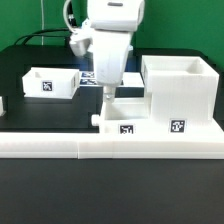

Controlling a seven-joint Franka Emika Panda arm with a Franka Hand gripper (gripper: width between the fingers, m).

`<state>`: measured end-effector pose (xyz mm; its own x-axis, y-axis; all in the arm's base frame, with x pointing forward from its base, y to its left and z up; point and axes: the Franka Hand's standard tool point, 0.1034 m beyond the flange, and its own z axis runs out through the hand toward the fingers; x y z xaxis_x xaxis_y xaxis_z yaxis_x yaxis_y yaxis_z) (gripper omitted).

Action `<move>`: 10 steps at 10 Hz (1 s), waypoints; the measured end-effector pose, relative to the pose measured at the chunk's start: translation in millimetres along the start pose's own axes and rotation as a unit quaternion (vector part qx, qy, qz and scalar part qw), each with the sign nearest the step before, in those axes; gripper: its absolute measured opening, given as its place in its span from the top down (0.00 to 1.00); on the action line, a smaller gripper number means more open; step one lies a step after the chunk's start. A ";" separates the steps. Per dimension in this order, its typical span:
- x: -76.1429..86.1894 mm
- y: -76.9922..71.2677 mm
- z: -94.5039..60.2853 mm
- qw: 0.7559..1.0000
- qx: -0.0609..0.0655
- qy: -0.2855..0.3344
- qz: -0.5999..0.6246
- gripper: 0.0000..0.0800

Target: Assemble drawer

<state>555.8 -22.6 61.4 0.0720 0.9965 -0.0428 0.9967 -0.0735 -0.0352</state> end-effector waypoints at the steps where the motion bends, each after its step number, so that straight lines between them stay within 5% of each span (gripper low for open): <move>1: -12.7 -0.8 -0.8 1.000 0.003 -0.001 -0.014 0.19; 5: -26.2 -2.3 2.4 1.000 0.007 0.003 -0.023 0.19; 8: -53.4 2.0 20.1 0.996 0.016 0.058 -0.072 0.19; 10: -42.4 -0.9 40.0 0.986 0.018 0.092 -0.139 0.19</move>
Offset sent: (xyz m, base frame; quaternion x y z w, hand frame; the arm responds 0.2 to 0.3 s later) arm 0.0000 0.0000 0.0000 0.0000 0.0650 0.0000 0.9979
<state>550.3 -66.4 23.4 -0.1944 0.9684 0.1560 0.9771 0.2052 -0.0557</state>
